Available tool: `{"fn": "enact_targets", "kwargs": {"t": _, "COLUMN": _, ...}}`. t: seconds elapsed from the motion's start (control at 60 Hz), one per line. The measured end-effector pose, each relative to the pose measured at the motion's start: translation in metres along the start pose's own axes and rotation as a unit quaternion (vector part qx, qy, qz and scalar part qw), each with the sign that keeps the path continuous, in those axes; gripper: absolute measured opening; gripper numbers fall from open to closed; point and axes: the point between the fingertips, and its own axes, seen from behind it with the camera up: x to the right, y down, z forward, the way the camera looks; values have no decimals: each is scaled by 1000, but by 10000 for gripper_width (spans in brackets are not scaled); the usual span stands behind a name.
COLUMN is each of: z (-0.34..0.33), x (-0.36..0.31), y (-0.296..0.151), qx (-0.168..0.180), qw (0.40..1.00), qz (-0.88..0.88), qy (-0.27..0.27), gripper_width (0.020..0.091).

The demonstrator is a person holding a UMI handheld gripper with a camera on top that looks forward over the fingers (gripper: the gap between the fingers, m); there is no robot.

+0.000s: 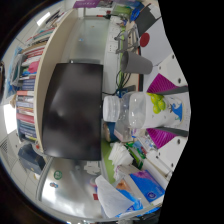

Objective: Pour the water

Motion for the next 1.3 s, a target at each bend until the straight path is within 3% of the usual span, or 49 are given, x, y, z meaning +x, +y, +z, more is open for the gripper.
{"fn": "enact_targets", "kwargs": {"t": 0.133, "z": 0, "x": 3, "y": -3, "qx": 26, "qw": 999, "qz": 21, "qy": -1, "gripper_width": 434}}
{"fn": "enact_targets", "kwargs": {"t": 0.25, "z": 3, "x": 9, "y": -1, "qx": 13, "qw": 999, "qz": 25, "qy": 22, "gripper_width": 388}}
{"fn": "enact_targets", "kwargs": {"t": 0.6, "z": 43, "x": 10, "y": -79, "qx": -12, "qw": 975, "qz": 215, "qy": -57, "gripper_width": 389}}
{"fn": "enact_targets", "kwargs": {"t": 0.75, "z": 69, "x": 23, "y": -104, "qx": -24, "qw": 912, "qz": 402, "qy": -76, "gripper_width": 388}}
{"fn": "enact_targets", "kwargs": {"t": 0.967, "z": 89, "x": 50, "y": -126, "qx": -6, "qw": 776, "qz": 626, "qy": -79, "gripper_width": 391}}
{"fn": "enact_targets", "kwargs": {"t": 1.3, "z": 102, "x": 82, "y": -124, "qx": 6, "qw": 626, "qz": 777, "qy": -63, "gripper_width": 390}}
